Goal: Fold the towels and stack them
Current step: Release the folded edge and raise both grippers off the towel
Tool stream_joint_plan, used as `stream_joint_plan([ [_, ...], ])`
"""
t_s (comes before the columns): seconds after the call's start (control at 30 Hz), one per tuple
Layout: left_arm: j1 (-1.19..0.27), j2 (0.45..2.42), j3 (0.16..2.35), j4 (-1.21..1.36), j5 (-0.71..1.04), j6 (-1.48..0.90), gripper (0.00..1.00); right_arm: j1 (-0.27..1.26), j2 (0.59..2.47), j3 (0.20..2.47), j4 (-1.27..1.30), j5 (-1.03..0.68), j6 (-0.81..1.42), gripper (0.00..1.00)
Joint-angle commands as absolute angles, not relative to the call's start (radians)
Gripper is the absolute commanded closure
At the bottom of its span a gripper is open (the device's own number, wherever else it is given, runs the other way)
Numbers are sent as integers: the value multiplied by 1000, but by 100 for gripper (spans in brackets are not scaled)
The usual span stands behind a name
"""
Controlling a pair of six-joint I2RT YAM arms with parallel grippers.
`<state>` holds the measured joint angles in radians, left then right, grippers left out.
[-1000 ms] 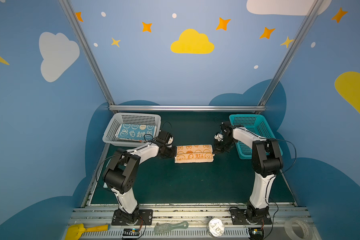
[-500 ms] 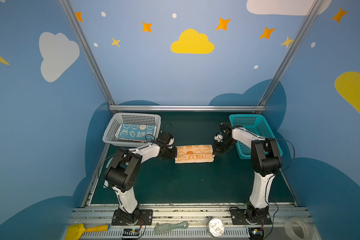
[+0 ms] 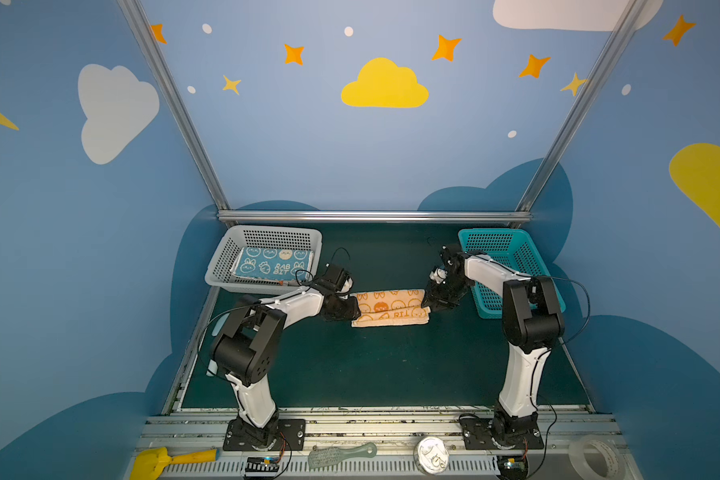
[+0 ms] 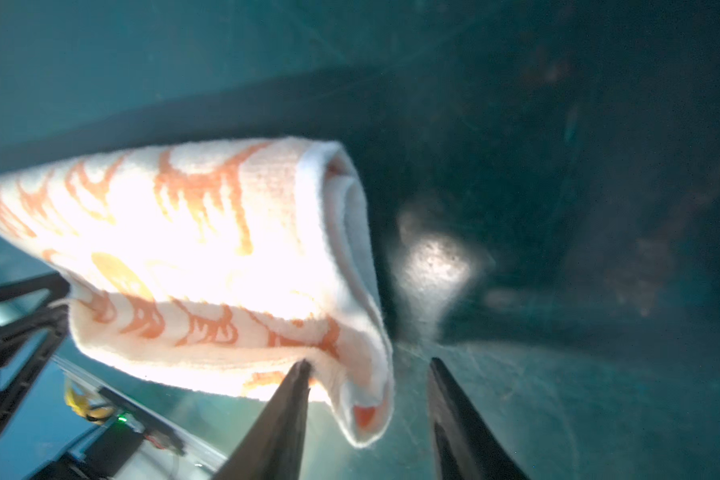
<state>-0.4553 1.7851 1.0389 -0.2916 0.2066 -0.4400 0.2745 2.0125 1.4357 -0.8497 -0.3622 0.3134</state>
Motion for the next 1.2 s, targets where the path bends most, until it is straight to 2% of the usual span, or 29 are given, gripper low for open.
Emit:
stream_joint_plan([
  [0.0, -465, 1746, 1062, -319, 199, -439, 46, 286, 1953, 1431, -871, -353, 317, 46],
  [0.1, -471, 1726, 1067, -335, 190, -440, 34, 289, 1929, 1429, -875, -349, 323, 38],
  [0.2, -476, 1693, 1065, -331, 187, -446, 18, 297, 1905, 1435, -883, -348, 332, 29],
  [0.27, -480, 1671, 1063, -324, 190, -456, 2, 301, 1887, 1439, -893, -347, 339, 25],
  [0.33, -482, 1656, 1071, -326, 196, -459, 0, 305, 1863, 1435, -884, -356, 352, 18],
  [0.43, -482, 1655, 1116, -351, 204, -456, 0, 305, 1828, 1420, -855, -392, 380, 14],
  [0.63, -479, 1656, 1144, -310, 263, -510, 0, 303, 1835, 1459, -800, -509, 460, 13],
  [1.17, -431, 1757, 1109, -120, 391, -708, 0, 273, 1951, 1528, -629, -651, 656, 13],
])
